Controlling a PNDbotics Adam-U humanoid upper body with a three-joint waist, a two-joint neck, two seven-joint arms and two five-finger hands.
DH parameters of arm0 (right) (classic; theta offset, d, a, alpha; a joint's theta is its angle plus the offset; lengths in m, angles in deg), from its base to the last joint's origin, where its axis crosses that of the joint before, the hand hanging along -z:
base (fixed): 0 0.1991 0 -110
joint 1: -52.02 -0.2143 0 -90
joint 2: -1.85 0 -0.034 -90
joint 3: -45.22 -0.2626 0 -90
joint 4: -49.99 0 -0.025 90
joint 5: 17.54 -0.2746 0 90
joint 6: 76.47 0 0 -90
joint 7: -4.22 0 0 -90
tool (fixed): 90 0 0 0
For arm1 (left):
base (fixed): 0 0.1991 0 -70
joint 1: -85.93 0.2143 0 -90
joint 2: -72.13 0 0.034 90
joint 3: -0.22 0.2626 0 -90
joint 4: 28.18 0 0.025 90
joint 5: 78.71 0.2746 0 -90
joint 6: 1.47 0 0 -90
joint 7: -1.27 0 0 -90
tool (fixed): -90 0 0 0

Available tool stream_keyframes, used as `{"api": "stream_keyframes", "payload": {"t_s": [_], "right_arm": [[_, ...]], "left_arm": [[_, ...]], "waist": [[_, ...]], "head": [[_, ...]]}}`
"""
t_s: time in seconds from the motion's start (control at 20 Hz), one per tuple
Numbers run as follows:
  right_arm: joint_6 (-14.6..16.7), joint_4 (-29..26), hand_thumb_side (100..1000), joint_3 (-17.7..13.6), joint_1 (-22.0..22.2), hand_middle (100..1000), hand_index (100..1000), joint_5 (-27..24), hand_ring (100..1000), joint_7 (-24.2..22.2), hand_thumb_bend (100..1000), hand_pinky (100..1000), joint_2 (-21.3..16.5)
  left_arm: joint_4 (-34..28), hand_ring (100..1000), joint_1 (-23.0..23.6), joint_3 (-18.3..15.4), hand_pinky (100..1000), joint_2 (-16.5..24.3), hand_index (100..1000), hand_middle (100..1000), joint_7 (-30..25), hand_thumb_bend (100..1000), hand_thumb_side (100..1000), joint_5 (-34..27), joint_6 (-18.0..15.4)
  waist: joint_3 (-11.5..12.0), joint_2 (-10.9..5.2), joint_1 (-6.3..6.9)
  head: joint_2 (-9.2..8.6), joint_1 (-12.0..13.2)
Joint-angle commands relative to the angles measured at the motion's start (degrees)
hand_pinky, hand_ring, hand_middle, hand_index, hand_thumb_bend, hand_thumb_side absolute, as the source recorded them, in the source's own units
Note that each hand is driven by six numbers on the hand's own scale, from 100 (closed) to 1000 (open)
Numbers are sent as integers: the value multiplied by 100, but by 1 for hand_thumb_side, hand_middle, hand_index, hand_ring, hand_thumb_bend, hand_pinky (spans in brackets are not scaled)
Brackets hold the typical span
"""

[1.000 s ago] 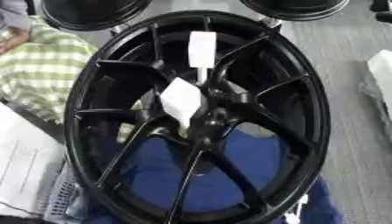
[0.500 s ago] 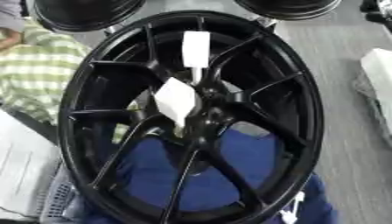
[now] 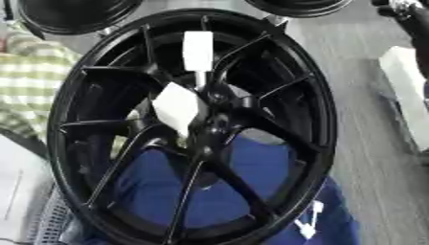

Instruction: Pull the pin out of the wheel hub.

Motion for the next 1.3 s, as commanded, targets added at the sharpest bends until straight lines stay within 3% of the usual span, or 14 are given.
{"api": "stream_keyframes", "payload": {"t_s": [0.05, 0.15, 0.2, 0.3, 0.5, 0.7, 1.0, 1.3], "right_arm": [[5, -59, 474, 35, -153, 622, 744, 111, 745, -88, 100, 821, -389], [40, -134, 414, 142, -310, 627, 746, 264, 748, -237, 100, 822, -665], [80, -190, 430, 215, -426, 629, 748, 381, 751, -370, 100, 824, -851], [153, -259, 314, 358, -675, 641, 751, 607, 757, -707, 100, 826, -1195], [318, -199, 281, 711, -1260, 663, 757, 1104, 769, -1639, 100, 831, -1871], [527, -33, 278, 1083, -1835, 690, 766, 1516, 784, -2465, 100, 837, -2272], [951, 189, 294, 1748, -2767, 723, 778, 2138, 803, -3550, 202, 844, -2455], [1383, 599, 364, 2491, -3794, 745, 786, 2821, 817, -4623, 298, 847, -2118]], "left_arm": [[-69, 562, 1, -16, 705, 97, 726, 577, -21, 484, 562, 25, -21], [-67, 563, 11, -15, 705, 114, 726, 577, -23, 485, 561, 29, -20], [-65, 563, 17, -13, 705, 123, 726, 577, -25, 483, 563, 31, -19], [-59, 563, 30, -8, 705, 135, 726, 576, -29, 485, 561, 33, -16], [-49, 563, 50, 12, 705, 169, 726, 576, -50, 485, 561, 37, -8], [-42, 562, 75, 23, 704, 213, 726, 576, -60, 486, 560, 46, -2], [-32, 562, 106, 40, 704, 271, 726, 576, -75, 487, 560, 55, 9], [-20, 562, 152, 39, 703, 324, 726, 576, -73, 487, 560, 71, 18]], "waist": [[8, -155, -16], [15, -174, -30], [17, -188, -40], [20, -213, -56], [46, -261, -86], [73, -298, -113], [62, -336, -171], [22, -376, -210]], "head": [[-19, 30], [-1, 29], [10, 19], [28, 7], [64, -14], [102, -24], [136, -17], [181, -24]]}}
